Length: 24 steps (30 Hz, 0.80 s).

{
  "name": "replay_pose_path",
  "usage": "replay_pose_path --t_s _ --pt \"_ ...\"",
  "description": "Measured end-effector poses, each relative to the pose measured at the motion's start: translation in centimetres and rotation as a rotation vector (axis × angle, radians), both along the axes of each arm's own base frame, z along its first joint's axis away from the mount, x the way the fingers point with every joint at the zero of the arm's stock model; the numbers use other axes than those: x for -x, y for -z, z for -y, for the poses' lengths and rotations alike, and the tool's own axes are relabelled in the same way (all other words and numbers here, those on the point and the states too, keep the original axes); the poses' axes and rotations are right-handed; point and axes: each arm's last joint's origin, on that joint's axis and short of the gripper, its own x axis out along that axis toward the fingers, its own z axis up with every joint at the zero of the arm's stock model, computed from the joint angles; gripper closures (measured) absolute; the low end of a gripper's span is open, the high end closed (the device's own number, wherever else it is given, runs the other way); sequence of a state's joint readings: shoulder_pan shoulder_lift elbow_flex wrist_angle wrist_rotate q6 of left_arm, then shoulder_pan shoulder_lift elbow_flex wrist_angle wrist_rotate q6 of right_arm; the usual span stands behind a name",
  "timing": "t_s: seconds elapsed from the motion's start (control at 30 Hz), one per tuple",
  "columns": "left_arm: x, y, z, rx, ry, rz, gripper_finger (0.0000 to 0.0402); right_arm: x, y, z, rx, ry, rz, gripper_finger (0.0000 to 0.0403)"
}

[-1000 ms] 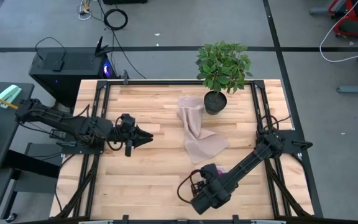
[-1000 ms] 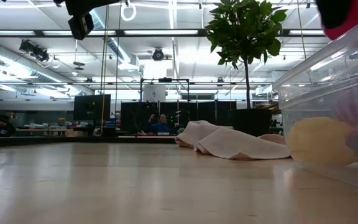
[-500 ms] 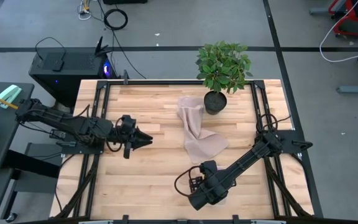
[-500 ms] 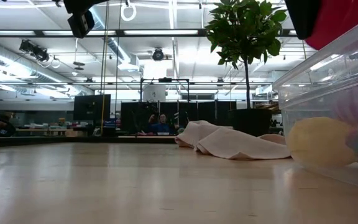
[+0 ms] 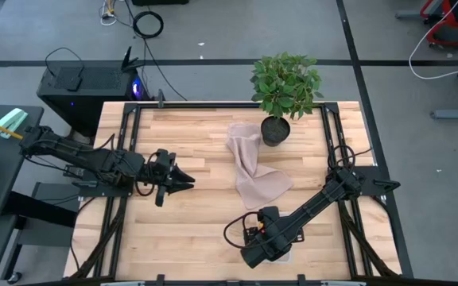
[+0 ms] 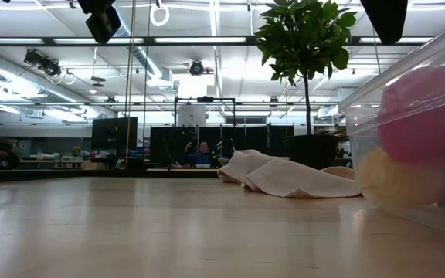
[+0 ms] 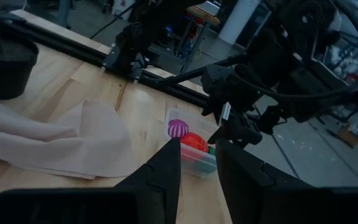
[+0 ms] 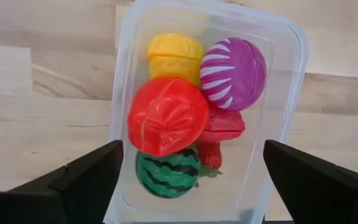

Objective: Pick and placing Produce into tupperware
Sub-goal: Return to Home Position

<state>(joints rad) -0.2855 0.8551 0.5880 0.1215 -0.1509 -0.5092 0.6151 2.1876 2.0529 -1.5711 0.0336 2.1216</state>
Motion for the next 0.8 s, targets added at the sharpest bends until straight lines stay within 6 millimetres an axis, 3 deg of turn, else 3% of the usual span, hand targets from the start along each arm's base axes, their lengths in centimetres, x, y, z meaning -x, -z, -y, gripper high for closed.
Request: replay_pose_path --t_s 0.13,0.23,0.37,0.5,0.53,0.67,0.8 --pt "0.0 0.0 0.1 -0.05 0.04 0.007 0.0294 -0.1 0.0 0.1 -0.004 0.01 -0.002 0.0016" --pt "0.0 0.0 0.1 -0.051 0.044 0.007 0.0294 -0.4 -0.3 0.3 -0.015 -0.02 0.005 0.0065" --pt "0.0 0.0 0.0 -0.075 0.045 0.011 0.0294 -1.3 -1.0 1.1 -0.063 -0.145 0.065 0.0191" --pt "0.0 0.0 0.0 -0.1 0.049 0.016 0.0294 -3.0 -2.6 1.9 -0.109 -0.352 0.251 0.0358" --pt "0.0 0.0 0.1 -0.103 0.053 0.016 0.0294 -3.4 -3.0 2.0 -0.122 -0.419 0.306 0.0379" --pt "0.1 -0.1 0.1 -0.13 0.097 0.032 0.0299 -4.6 -4.8 2.1 -0.157 -0.687 0.482 0.039" --pt "0.4 -0.5 0.1 -0.14 0.122 0.057 0.0309 -4.0 -6.1 2.9 -0.226 -0.92 0.476 0.0396"
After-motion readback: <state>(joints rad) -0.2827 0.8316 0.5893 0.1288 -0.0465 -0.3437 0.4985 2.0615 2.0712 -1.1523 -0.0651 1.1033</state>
